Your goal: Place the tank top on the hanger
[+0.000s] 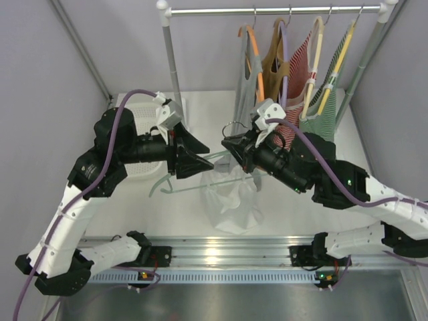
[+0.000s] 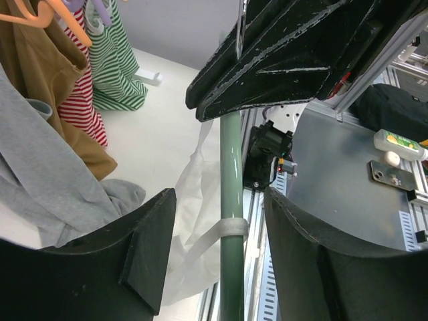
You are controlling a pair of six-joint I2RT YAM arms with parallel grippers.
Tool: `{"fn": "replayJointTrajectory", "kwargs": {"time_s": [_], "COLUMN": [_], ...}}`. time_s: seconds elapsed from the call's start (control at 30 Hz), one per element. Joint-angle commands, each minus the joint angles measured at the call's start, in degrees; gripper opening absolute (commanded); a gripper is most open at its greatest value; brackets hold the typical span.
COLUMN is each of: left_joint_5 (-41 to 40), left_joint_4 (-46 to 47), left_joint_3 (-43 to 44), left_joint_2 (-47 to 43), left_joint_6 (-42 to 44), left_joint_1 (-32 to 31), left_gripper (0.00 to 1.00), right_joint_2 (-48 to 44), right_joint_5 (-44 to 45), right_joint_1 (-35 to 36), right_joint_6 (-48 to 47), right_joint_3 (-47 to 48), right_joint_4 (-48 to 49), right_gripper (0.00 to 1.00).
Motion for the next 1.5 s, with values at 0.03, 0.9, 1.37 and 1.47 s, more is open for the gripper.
{"fn": "replayJointTrajectory", "kwargs": {"time_s": [0.03,0.9,1.37,1.47], "left_joint_5": [1.59,-3.07,-8.34,-8.61], "left_joint_4": [0.91,7.85,13.30,13.57], "left_joint_3": [-1.27,-14.10,-18.86,-18.51], "left_joint_2": [-1.14,-7.99,-11.60,-11.69], "left_joint_6": [1.27,0.83,-2.42,-2.86], "left_joint_1": [-0.04,-0.13,-0.13,-0.13], "left_gripper": [0.59,0.00,0.00,0.00], "right_joint_2": [0.88,3.08,-5.35,-7.99], "right_joint_5": [-0.46,4.90,7.36,7.36], "right_joint_1": [0.96,0.44,0.08,0.17], "right_joint_6": [0.31,1.10,6.19,8.13], "right_joint_3": [1.65,0.95,-6.52,-9.15], "right_joint_4": [2.57,2.04,-0.59,-2.35], "right_gripper": [0.00,0.32,0.49,0.46]}}
